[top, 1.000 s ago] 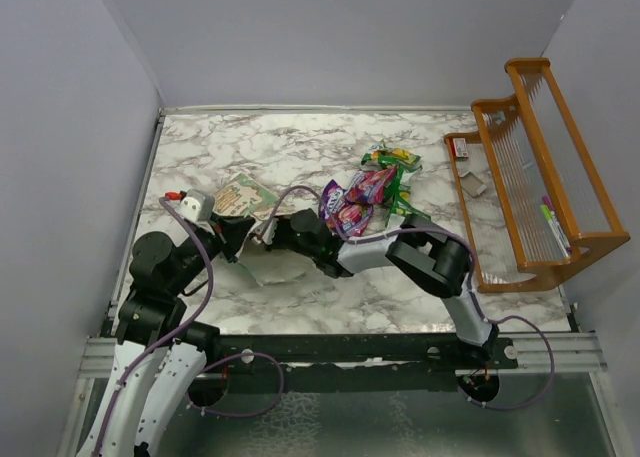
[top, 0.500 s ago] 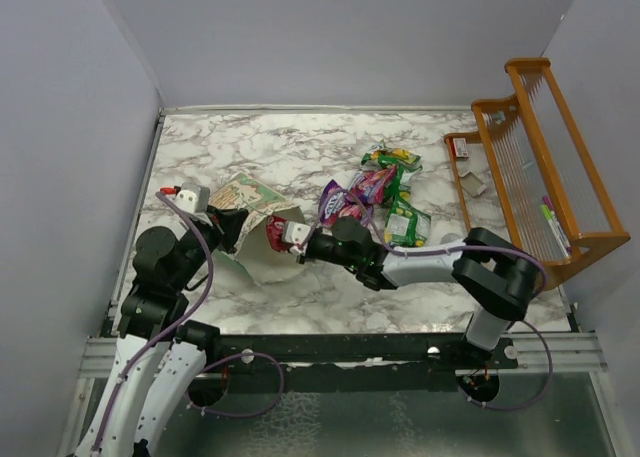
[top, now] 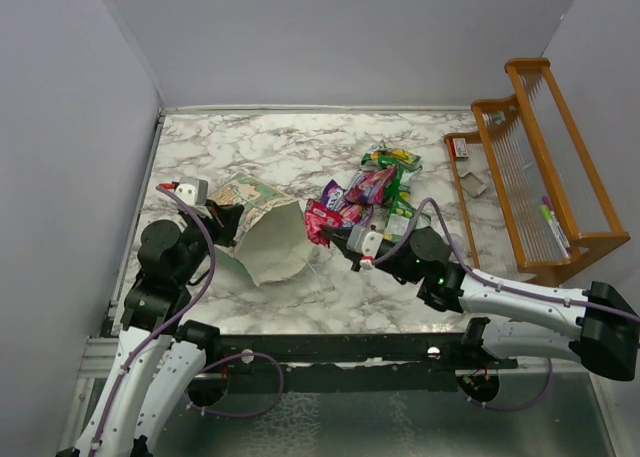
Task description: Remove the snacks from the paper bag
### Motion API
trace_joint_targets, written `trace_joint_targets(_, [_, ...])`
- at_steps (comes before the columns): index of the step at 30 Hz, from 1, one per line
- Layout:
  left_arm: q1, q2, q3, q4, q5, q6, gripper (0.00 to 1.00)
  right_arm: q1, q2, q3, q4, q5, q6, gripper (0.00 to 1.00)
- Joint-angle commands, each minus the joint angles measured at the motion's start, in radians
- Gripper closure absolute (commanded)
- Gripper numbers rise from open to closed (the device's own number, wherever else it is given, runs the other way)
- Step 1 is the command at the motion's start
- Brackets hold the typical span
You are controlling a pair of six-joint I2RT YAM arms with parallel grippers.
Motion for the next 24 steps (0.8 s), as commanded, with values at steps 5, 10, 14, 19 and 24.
trace_joint_targets(5, [0.001,0.002,0.025,0.024,-0.047,0.000,1.00,-0.011,-0.021,-0.064,0.037,0.734,0.199,0.99])
trace_joint_targets(10, [0.000,-0.004,0.033,0.003,-0.023,-0.003,1.00,-0.093,0.075,-0.052,0.004,0.878,0.450,0.99])
trace_joint_targets(14, [0.000,-0.034,0.020,-0.011,-0.014,-0.001,1.00,-0.174,0.133,-0.054,-0.066,0.753,0.637,0.99])
trace_joint_targets(19, [0.000,-0.060,0.007,-0.041,-0.017,-0.018,1.00,-0.220,0.231,-0.037,-0.080,0.749,0.672,0.99])
trace_joint_targets(24, [0.000,-0.090,0.011,-0.077,-0.025,-0.040,1.00,-0.269,0.306,-0.042,-0.028,0.729,0.697,0.99])
